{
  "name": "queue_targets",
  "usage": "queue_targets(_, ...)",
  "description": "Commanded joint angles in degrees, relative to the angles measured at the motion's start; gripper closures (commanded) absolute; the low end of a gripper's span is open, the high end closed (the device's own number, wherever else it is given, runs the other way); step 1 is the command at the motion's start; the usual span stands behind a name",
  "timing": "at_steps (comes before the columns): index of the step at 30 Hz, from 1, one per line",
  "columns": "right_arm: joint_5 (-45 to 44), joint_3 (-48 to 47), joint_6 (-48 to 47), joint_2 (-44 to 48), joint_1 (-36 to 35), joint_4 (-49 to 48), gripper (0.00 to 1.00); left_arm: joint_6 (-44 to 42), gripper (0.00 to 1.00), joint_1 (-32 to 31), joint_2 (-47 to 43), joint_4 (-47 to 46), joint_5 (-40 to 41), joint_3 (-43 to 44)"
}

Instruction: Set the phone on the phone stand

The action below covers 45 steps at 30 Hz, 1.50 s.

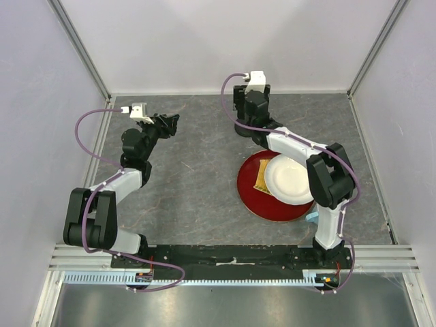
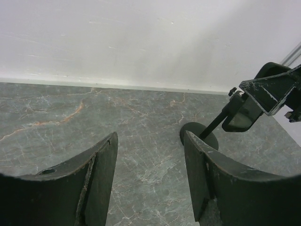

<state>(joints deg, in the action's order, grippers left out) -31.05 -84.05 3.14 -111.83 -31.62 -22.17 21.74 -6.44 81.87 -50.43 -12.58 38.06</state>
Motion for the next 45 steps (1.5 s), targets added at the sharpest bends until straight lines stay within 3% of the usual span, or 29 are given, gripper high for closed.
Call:
queue_targets(1, 0.7, 2.3, -2.0, 6.7, 3.4, -3.8, 1.0, 2.0, 0.36, 0.2, 0.7, -4.0, -1.0, 1.4)
queue_targets(11, 9.8, 9.3, -0.4, 13.3, 11.2, -3.8, 1.0, 3.3, 0.36, 0.2, 1.5, -5.4, -2.0, 1.2)
queue_targets(25, 24.0, 11.8, 1.9, 12.2, 16.6, -6.1, 1.0, 5.6, 0.37, 0.2, 2.9, -7.7, -3.7, 1.3)
queue_targets(35, 25.9, 11.5, 2.0, 11.5, 17.1, -5.3, 0.98, 6.6, 0.37, 0.2, 3.6, -8.5, -4.3, 1.4)
queue_targets(39, 25.7, 10.7, 1.7, 11.5, 17.2, -4.1, 0.76, 7.1, 0.37, 0.2, 3.8, -9.0, -4.6, 1.4)
queue_targets(41, 25.5, 10.7, 1.7, 11.7, 17.1, -3.7, 0.72, 7.3, 0.37, 0.2, 4.0, -9.2, -4.7, 1.4)
queue_targets(44, 25.7, 10.8, 2.0, 12.3, 17.1, -3.6, 0.56, 7.5, 0.37, 0.2, 4.2, -9.3, -4.8, 1.6)
queue_targets(45, 25.9, 10.8, 2.3, 12.3, 17.0, -3.6, 0.41, 7.5, 0.37, 0.2, 4.2, -9.4, -4.8, 1.5)
